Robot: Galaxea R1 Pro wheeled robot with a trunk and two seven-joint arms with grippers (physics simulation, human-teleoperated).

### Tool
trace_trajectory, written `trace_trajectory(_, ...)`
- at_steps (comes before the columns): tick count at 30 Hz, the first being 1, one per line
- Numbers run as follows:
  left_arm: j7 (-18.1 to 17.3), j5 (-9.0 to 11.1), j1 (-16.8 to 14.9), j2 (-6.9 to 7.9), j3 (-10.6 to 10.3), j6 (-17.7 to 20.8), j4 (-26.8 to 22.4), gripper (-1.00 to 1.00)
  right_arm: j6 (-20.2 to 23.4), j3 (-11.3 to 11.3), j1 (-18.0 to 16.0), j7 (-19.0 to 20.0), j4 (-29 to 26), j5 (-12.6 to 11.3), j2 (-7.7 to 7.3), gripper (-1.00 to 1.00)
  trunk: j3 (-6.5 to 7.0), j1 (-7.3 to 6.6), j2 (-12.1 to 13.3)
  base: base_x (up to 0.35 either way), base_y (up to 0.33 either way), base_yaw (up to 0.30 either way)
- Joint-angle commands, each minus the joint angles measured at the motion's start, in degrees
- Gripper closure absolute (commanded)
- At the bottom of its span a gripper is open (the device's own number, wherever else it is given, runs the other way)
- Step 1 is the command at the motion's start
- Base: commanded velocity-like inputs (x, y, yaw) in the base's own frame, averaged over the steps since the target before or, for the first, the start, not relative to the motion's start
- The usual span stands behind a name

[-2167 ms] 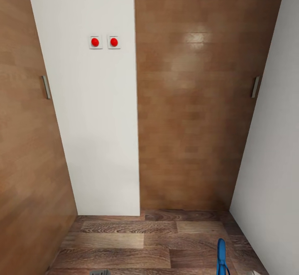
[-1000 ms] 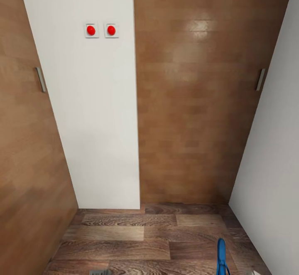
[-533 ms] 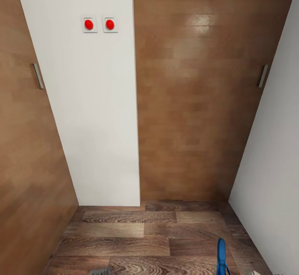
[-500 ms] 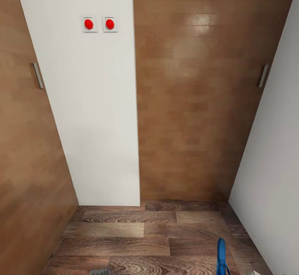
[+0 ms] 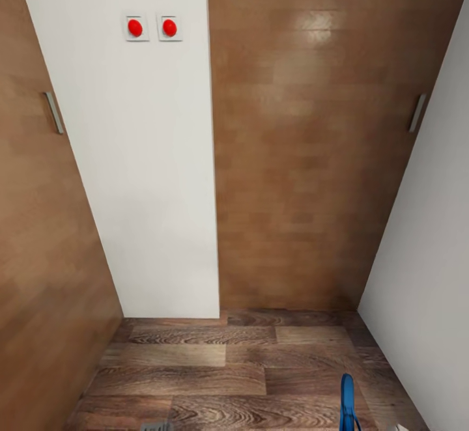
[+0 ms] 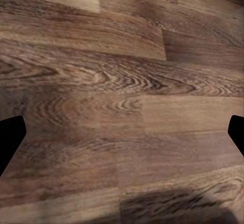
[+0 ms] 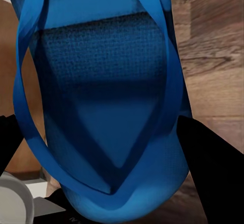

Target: In the bedroom, move the book from the bed onto either nightstand, and place the two sandals side by side next to the bed.

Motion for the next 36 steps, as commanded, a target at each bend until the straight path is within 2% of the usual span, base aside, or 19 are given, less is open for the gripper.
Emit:
trace_trajectory(1,-0.2,0.5,0.0,0.02,-0.5,-0.2,0.1,-1.0,0.1,-0.5,-0.1,0.2,0.2,0.2,-0.02,1.0,-0.13,-0.01,0.0,0.0,0.0,-0.064)
trace_trajectory(10,-0.2,0.5,0.0,0.02,-0.5,-0.2,0.1,-1.0,0.1,-0.5,-0.1,0.2,0.2,0.2,-0.02,1.0,-0.26,-0.01,0.0,0.0,0.0,-0.042)
trace_trajectory(36,-0.2,0.5,0.0,0.02,-0.5,-0.2,0.1,-1.0,0.1,-0.5,-0.1,0.2,0.2,0.2,-0.02,1.0,-0.26,-0.01,0.0,0.0,0.0,-0.237)
